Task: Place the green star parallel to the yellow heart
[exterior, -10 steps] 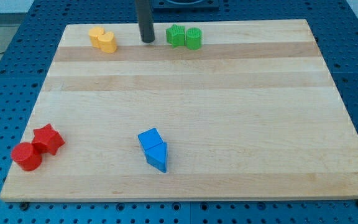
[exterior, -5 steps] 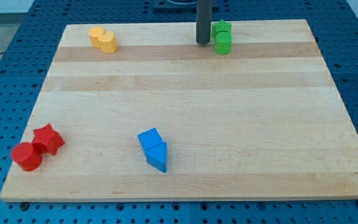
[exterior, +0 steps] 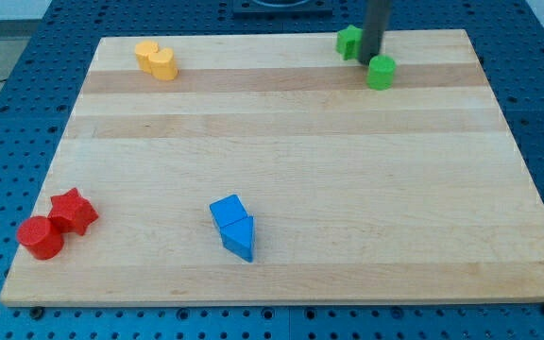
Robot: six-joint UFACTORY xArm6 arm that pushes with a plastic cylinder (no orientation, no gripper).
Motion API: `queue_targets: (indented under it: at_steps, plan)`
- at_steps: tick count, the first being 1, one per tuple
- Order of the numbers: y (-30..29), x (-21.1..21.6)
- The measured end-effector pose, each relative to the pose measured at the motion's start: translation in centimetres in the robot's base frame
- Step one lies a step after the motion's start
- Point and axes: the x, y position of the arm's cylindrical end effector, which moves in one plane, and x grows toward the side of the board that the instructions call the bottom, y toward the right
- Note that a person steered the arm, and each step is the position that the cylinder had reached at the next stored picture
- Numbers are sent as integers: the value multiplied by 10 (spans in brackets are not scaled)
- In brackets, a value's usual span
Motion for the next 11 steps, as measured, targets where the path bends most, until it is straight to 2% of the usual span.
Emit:
queue_targets:
  at_steps: [1,2,3,4,5,6,7,8,9,10,11]
  plan:
    - [45,7]
    - [97,-14]
    - [65,-60]
    - [-32,-51]
    - [-104,-46]
    - [-91,-42]
    - [-56,-58]
    - [-9,-47]
    - [-17,-14]
    - [-47,-13]
    - [-24,3]
